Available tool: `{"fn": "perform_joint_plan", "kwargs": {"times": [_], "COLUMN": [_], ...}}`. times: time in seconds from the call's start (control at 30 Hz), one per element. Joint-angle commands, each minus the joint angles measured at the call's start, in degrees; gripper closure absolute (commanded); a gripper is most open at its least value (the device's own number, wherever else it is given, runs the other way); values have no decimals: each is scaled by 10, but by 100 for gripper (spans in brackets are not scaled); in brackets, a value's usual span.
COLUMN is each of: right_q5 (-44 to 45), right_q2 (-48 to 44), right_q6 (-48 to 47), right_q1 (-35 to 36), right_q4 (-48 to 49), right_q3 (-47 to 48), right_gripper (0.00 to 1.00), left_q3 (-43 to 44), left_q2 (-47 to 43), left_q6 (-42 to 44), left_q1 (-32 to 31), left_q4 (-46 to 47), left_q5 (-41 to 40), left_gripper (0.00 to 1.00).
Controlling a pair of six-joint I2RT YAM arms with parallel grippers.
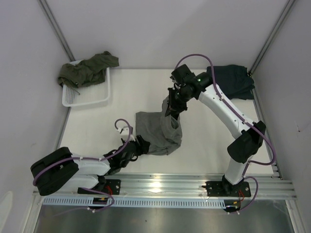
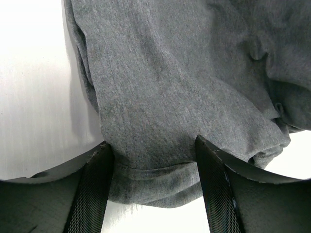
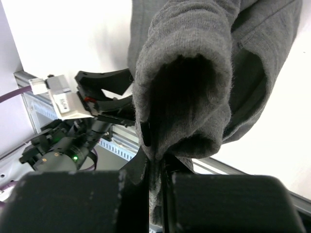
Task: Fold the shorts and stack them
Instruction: Fold the shorts
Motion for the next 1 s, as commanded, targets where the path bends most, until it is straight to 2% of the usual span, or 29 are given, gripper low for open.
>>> {"fn": "perform_joint_plan", "kwargs": {"times": [0.0, 0.3, 0.5, 0.57, 0.67, 0.9, 0.97], "right_q5": [-7, -22, -2, 0, 2, 10, 12], "right_q2": [18, 50, 93, 111, 131, 158, 164], "right_q6": [20, 44, 51, 51, 49, 44, 44], "right_q1": [12, 35, 48, 53, 58, 76, 81], "right_q4": [-2, 54, 70, 78, 84, 100, 103], "right_q3": [45, 31, 22, 21, 18, 7, 8], "right_gripper": [100, 100, 100, 100, 100, 100, 100], "left_q3": [-7, -5, -15, -20, -22, 18, 40], "left_q2": [15, 15, -54, -112, -224, -560, -591], "left_q6": [-11, -10, -19, -25, -42, -80, -83], "left_q1": [-10, -18, -19, -19, -19, -19, -18], "left_q4": [-22, -28, -105, -144, -254, -587, -638], "left_q5": [1, -4, -3, 2, 0, -26, -41], "left_gripper": [31, 32, 30, 26, 19, 9, 7]}}
